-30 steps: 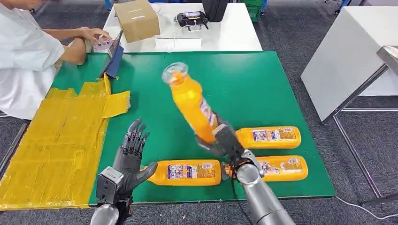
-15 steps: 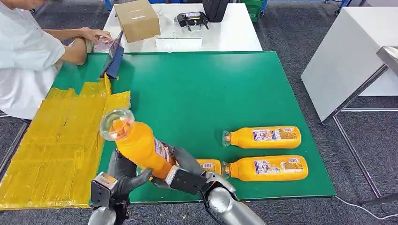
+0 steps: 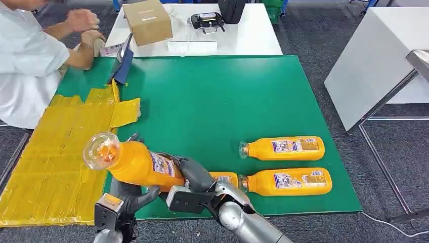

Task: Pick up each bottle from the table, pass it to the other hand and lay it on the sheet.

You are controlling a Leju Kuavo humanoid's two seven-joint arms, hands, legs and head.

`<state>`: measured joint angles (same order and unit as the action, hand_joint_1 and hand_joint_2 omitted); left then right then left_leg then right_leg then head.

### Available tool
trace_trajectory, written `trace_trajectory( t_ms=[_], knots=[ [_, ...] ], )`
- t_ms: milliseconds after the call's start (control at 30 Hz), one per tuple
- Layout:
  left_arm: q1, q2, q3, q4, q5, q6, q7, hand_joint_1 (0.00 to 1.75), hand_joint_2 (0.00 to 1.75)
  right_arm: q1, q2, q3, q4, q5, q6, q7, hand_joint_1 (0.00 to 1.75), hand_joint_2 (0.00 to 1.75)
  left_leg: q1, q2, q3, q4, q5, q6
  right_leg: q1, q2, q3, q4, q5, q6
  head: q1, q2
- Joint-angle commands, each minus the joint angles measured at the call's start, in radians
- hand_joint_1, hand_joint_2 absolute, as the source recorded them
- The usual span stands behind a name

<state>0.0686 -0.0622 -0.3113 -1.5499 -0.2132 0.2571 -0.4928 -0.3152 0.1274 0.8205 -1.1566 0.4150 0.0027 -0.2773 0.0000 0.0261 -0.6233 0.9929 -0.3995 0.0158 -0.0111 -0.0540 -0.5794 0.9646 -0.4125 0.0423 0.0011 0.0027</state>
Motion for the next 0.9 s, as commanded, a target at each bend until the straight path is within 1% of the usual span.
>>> trace_trajectory(
  t_ms=[33, 133, 233, 267, 300, 333, 367, 400, 433, 467, 500, 533, 600, 633, 667, 700, 833, 867, 900],
  knots=[
    [-0.057, -0.012, 0.020, -0.003, 0.064, 0.016, -0.022, 1.75, 1.75, -0.003, -0.017, 0.115, 0.063, 0.000, 0.012, -0.008, 1.75, 1.75, 0.002, -0.005, 0.006, 0.000, -0.002, -0.002, 0.001, 0.003, 0.007, -0.001, -0.003, -0.002, 0.000, 0.000],
    [-0.052, -0.012, 0.018, -0.021, 0.082, 0.011, -0.039, 1.75, 1.75, -0.007, -0.013, 0.117, 0.071, -0.008, 0.015, -0.009, 1.75, 1.75, 0.001, -0.003, 0.003, 0.000, -0.001, -0.001, 0.001, 0.002, 0.004, -0.001, -0.002, -0.001, 0.000, 0.000],
    [-0.049, -0.005, 0.009, -0.034, 0.106, -0.013, -0.048, 1.75, 1.75, -0.013, -0.010, 0.122, 0.078, -0.012, 0.019, -0.010, 1.75, 1.75, 0.001, -0.005, 0.005, -0.001, -0.002, -0.001, 0.001, 0.002, 0.006, -0.001, -0.003, -0.002, -0.001, 0.000],
    [-0.049, -0.005, 0.009, -0.034, 0.106, -0.013, -0.048, 1.75, 1.75, -0.013, -0.010, 0.122, 0.078, -0.012, 0.019, -0.010, 1.75, 1.75, 0.001, -0.004, 0.003, -0.001, -0.001, -0.001, 0.001, 0.001, 0.004, -0.001, -0.001, -0.001, 0.000, 0.000],
    [-0.049, -0.005, 0.009, -0.034, 0.106, -0.013, -0.048, 1.75, 1.75, -0.013, -0.010, 0.122, 0.078, -0.012, 0.019, -0.010, 1.75, 1.75, 0.002, -0.005, 0.006, 0.000, -0.002, -0.001, 0.001, 0.002, 0.007, -0.001, -0.003, -0.002, 0.000, 0.000],
    [-0.049, -0.005, 0.009, -0.034, 0.106, -0.013, -0.048, 1.75, 1.75, -0.013, -0.010, 0.122, 0.078, -0.012, 0.019, -0.010, 1.75, 1.75, 0.001, -0.003, 0.004, -0.001, -0.001, -0.001, 0.001, 0.001, 0.004, -0.001, -0.002, -0.001, 0.000, 0.000],
    [-0.049, -0.005, 0.009, -0.034, 0.106, -0.013, -0.048, 1.75, 1.75, -0.013, -0.010, 0.122, 0.078, -0.012, 0.019, -0.010, 1.75, 1.75, 0.002, -0.004, 0.006, 0.000, -0.002, -0.001, 0.001, 0.002, 0.007, -0.001, -0.003, -0.002, 0.000, 0.000],
    [-0.049, -0.005, 0.009, -0.034, 0.106, -0.013, -0.048, 1.75, 1.75, -0.013, -0.010, 0.122, 0.078, -0.012, 0.019, -0.010, 1.75, 1.75, 0.001, -0.004, 0.004, -0.001, -0.001, -0.001, 0.001, 0.001, 0.005, -0.001, -0.002, -0.001, 0.000, 0.000],
    [-0.049, -0.005, 0.009, -0.034, 0.106, -0.013, -0.048, 1.75, 1.75, -0.013, -0.010, 0.122, 0.078, -0.012, 0.019, -0.010, 1.75, 1.75, 0.002, -0.005, 0.005, 0.000, -0.002, -0.001, 0.001, 0.002, 0.006, -0.001, -0.003, -0.002, -0.001, 0.000],
    [-0.050, -0.003, 0.007, -0.030, 0.111, -0.021, -0.048, 1.75, 1.75, -0.013, -0.010, 0.122, 0.077, -0.013, 0.019, -0.010, 1.75, 1.75, 0.001, -0.004, 0.003, -0.001, -0.001, -0.001, 0.000, 0.001, 0.004, -0.001, -0.001, -0.001, 0.000, 0.000],
    [-0.050, -0.001, 0.006, -0.026, 0.126, -0.040, -0.043, 1.75, 1.75, -0.014, -0.010, 0.124, 0.077, -0.015, 0.021, -0.011, 1.75, 1.75, 0.002, -0.005, 0.005, 0.000, -0.002, -0.001, 0.001, 0.002, 0.006, -0.001, -0.002, -0.002, 0.000, 0.000],
    [-0.051, 0.002, 0.003, -0.022, 0.139, -0.060, -0.039, 1.75, 1.75, -0.015, -0.010, 0.124, 0.077, -0.017, 0.021, -0.011, 1.75, 1.75, 0.001, -0.003, 0.003, -0.001, -0.001, -0.001, 0.000, 0.001, 0.003, -0.001, -0.001, -0.001, -0.001, 0.000],
    [-0.050, 0.003, 0.003, -0.010, 0.163, -0.100, -0.032, 1.75, 1.75, -0.014, -0.012, 0.124, 0.071, -0.021, 0.022, -0.013, 1.75, 1.75, 0.002, -0.005, 0.005, -0.001, -0.002, -0.001, 0.001, 0.002, 0.006, -0.001, -0.002, -0.002, 0.000, 0.000],
    [-0.051, 0.003, 0.002, -0.004, 0.164, -0.107, -0.030, 1.75, 1.75, -0.013, -0.013, 0.123, 0.069, -0.022, 0.022, -0.013, 1.75, 1.75, 0.001, -0.004, 0.004, -0.001, -0.001, -0.001, 0.000, 0.001, 0.004, -0.001, -0.002, -0.001, 0.000, 0.000],
    [-0.053, 0.003, -0.001, 0.003, 0.168, -0.116, -0.026, 1.75, 1.75, -0.012, -0.013, 0.122, 0.067, -0.023, 0.023, -0.013, 1.75, 1.75, 0.001, -0.005, 0.006, -0.001, -0.002, -0.001, 0.000, 0.002, 0.007, -0.001, -0.003, -0.002, 0.000, 0.000],
    [-0.056, 0.002, 0.000, 0.008, 0.190, -0.139, -0.019, 1.75, 1.75, -0.013, -0.014, 0.120, 0.064, -0.024, 0.023, -0.013, 1.75, 1.75, 0.001, -0.004, 0.004, -0.001, -0.001, -0.001, 0.000, 0.001, 0.005, -0.001, -0.002, -0.001, 0.000, 0.000],
    [-0.060, -0.001, 0.001, 0.012, 0.203, -0.153, -0.016, 1.75, 1.75, -0.005, -0.018, 0.109, 0.048, -0.031, 0.019, -0.015, 1.75, 1.75, 0.002, -0.005, 0.006, -0.001, -0.002, -0.001, 0.000, 0.002, 0.007, -0.001, -0.003, -0.002, 0.000, 0.000],
    [-0.061, 0.000, 0.002, 0.010, 0.203, -0.153, -0.016, 1.75, 1.75, 0.000, -0.019, 0.102, 0.040, -0.036, 0.015, -0.017, 1.61, 1.75, 0.001, -0.004, 0.004, -0.001, -0.001, -0.001, 0.000, 0.000, 0.005, -0.001, -0.002, -0.001, 0.000, 0.000],
    [-0.063, 0.001, 0.004, 0.006, 0.204, -0.152, -0.017, 1.75, 1.75, 0.010, -0.021, 0.085, 0.024, -0.045, 0.001, -0.018, 0.24, 1.75, 0.002, -0.006, 0.006, 0.000, -0.002, -0.001, 0.001, 0.001, 0.007, -0.001, -0.003, -0.002, 0.000, 0.000]
  ],
)
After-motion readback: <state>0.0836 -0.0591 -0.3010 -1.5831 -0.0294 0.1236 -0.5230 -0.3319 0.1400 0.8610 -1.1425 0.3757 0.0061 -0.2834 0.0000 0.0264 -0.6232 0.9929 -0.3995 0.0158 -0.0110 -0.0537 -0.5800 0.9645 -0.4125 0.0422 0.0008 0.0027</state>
